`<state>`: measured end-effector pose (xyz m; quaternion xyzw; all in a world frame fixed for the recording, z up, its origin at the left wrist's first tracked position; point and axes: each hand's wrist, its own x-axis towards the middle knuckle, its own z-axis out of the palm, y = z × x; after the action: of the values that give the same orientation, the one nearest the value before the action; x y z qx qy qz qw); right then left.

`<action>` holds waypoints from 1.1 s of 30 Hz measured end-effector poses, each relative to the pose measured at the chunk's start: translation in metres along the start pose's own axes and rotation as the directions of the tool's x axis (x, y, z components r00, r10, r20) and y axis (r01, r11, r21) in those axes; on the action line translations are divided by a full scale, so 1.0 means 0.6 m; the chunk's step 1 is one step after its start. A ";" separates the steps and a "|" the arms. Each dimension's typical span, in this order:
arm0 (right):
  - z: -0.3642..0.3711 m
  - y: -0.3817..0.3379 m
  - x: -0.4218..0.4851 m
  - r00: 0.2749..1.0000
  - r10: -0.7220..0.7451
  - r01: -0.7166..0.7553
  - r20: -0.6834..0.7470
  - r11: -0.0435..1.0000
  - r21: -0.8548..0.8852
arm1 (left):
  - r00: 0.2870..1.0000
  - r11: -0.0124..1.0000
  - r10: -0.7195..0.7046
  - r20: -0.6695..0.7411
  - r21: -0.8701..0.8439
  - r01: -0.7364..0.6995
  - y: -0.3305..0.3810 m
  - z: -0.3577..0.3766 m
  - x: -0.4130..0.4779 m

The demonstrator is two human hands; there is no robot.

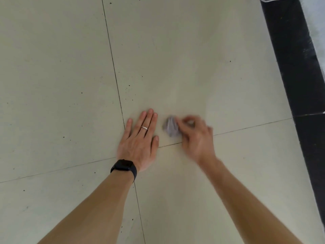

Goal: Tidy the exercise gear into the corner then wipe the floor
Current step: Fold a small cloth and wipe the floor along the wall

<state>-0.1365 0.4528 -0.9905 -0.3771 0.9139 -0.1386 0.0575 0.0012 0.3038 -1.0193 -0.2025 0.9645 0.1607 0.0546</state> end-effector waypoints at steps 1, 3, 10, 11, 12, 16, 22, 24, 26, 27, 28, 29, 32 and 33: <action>-0.003 0.000 0.053 0.992 0.125 -0.125 -0.013 0.992 -0.003 | 1.000 1.000 -0.005 -0.003 0.001 0.005 0.000 0.001 0.000; -0.001 -0.010 0.135 0.970 0.241 -0.241 0.002 0.970 0.005 | 1.000 1.000 -0.010 -0.011 0.000 0.010 0.001 0.000 0.001; 0.019 -0.040 -0.005 0.988 0.149 -0.146 -0.048 0.987 0.062 | 1.000 1.000 -0.007 0.005 -0.021 0.007 -0.001 -0.001 0.001; 0.019 -0.042 -0.070 0.993 0.112 -0.110 -0.030 0.991 0.072 | 1.000 1.000 -0.005 0.014 -0.016 0.005 -0.001 -0.001 0.003; 0.017 -0.049 -0.133 0.999 0.033 -0.032 -0.007 0.996 0.077 | 1.000 1.000 -0.003 0.019 -0.009 0.003 -0.001 -0.001 0.003; -0.007 0.007 -0.197 0.963 -0.258 0.260 0.071 0.966 -0.011 | 0.999 1.000 -0.019 0.032 0.010 0.019 0.000 -0.002 0.002; -0.051 0.165 0.029 0.550 0.806 -0.805 -0.218 0.581 0.117 | 0.999 0.999 -0.019 0.034 0.027 0.018 0.001 -0.002 0.004; -0.041 0.126 0.064 0.601 0.777 -0.777 -0.185 0.623 0.093 | 0.999 0.999 -0.019 0.042 0.044 0.017 0.000 -0.001 0.003; -0.015 0.086 0.066 0.842 0.512 -0.513 -0.169 0.857 0.041 | 0.999 0.998 -0.023 0.042 0.053 0.020 -0.001 0.001 0.002; -0.006 0.084 0.067 0.898 0.412 -0.416 -0.155 0.910 0.011 | 0.999 0.998 -0.021 0.034 0.053 0.019 -0.002 0.001 0.002; -0.005 0.096 0.079 0.912 0.378 -0.386 -0.158 0.922 -0.020 | 1.000 0.999 -0.015 0.026 0.052 0.014 -0.002 0.002 0.003; -0.012 0.114 0.098 0.877 0.443 -0.455 -0.188 0.890 -0.026 | 1.000 0.999 -0.010 0.022 0.053 0.009 -0.002 0.002 0.004; -0.030 0.147 0.153 0.580 0.795 -0.803 -0.178 0.594 0.041 | 1.000 0.998 -0.009 0.030 0.063 0.007 -0.001 0.003 0.002; -0.028 0.137 0.159 0.546 0.823 -0.827 -0.155 0.559 0.059 | 0.999 0.998 -0.010 0.033 0.062 0.008 -0.001 0.003 0.002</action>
<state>-0.2629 0.4444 -0.9989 0.1083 0.9866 -0.1165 0.0360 0.0003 0.3033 -1.0214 -0.2025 0.9670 0.1339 0.0778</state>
